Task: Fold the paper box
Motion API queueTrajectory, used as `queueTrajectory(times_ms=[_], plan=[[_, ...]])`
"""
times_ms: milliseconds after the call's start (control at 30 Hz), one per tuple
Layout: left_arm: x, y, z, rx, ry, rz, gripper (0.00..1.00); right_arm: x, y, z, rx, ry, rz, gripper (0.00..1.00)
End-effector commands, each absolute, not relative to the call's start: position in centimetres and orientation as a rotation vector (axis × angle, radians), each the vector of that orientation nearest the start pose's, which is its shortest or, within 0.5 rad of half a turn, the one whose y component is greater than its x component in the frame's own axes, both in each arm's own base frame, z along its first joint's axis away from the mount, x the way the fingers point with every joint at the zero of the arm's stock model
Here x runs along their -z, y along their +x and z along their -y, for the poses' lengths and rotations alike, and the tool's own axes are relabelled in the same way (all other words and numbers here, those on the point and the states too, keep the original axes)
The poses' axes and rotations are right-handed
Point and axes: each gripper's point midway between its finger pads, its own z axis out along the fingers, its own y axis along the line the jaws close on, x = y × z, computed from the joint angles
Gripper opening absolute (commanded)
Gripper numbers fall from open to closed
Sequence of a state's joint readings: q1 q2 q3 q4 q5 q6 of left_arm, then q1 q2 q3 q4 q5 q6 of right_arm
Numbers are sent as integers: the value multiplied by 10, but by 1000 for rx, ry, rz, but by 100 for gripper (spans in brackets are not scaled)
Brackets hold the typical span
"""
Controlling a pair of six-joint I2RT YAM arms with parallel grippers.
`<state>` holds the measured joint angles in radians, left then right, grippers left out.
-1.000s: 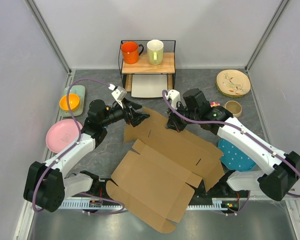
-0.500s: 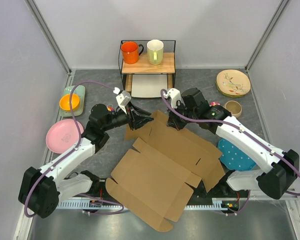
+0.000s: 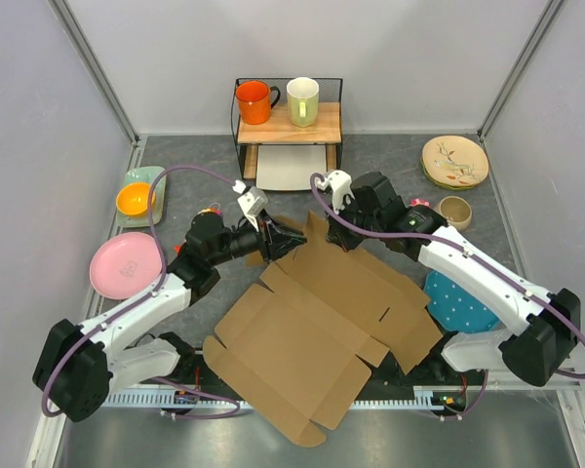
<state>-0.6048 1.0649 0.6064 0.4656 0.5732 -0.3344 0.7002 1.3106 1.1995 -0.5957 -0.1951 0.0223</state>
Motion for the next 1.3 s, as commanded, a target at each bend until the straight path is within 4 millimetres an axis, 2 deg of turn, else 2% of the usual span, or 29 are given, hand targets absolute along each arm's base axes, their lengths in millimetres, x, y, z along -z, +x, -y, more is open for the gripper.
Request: queueTrajectory(times_ms=[0, 133, 267, 333, 433, 467, 500, 567, 600, 633, 667, 700, 733, 767, 867, 933, 1033, 1133, 1200, 1267], plan=[[-255, 240, 294, 1155, 657, -1530, 34, -229, 264, -278, -621, -856, -2075, 0], [-246, 250, 303, 1159, 634, -1552, 35, -225, 259, -283, -624, -878, -2078, 0], [-248, 255, 311, 1178, 627, -1559, 35, -219, 257, -285, -618, -889, -2089, 0], [-251, 256, 308, 1156, 632, -1553, 35, -221, 258, -284, -611, -887, -2082, 0], [-264, 256, 294, 1057, 624, -1518, 36, -224, 258, -281, -601, -880, -2075, 0], [-262, 261, 285, 995, 601, -1533, 36, -225, 256, -282, -606, -885, -2073, 0], [-277, 258, 276, 965, 585, -1493, 41, -225, 256, -281, -606, -886, -2076, 0], [-280, 262, 261, 870, 558, -1501, 46, -226, 256, -280, -603, -887, -2077, 0], [-294, 257, 252, 842, 542, -1465, 50, -225, 255, -280, -599, -890, -2079, 0], [-296, 258, 246, 812, 530, -1464, 52, -224, 255, -279, -597, -892, -2079, 0], [-294, 261, 236, 756, 502, -1485, 66, -224, 255, -279, -595, -892, -2079, 0], [-300, 259, 228, 732, 479, -1468, 71, -223, 254, -278, -594, -896, -2080, 0], [-299, 263, 218, 686, 439, -1477, 74, -223, 255, -277, -585, -895, -2081, 0], [-297, 263, 212, 659, 422, -1487, 79, -223, 255, -277, -581, -897, -2078, 0], [-281, 269, 190, 577, 305, -1563, 87, -223, 255, -274, -567, -900, -2078, 0], [-262, 272, 177, 535, 233, -1640, 89, -223, 255, -273, -564, -901, -2080, 0], [-233, 277, 171, 519, 177, -1748, 89, -225, 253, -273, -570, -903, -2077, 0], [-212, 285, 160, 498, 91, -1843, 89, -225, 252, -274, -581, -910, -2078, 0], [-200, 293, 152, 488, 57, -1881, 95, -227, 250, -274, -586, -912, -2075, 0], [-197, 295, 153, 533, 46, -1891, 100, -228, 249, -272, -588, -910, -2074, 0]])
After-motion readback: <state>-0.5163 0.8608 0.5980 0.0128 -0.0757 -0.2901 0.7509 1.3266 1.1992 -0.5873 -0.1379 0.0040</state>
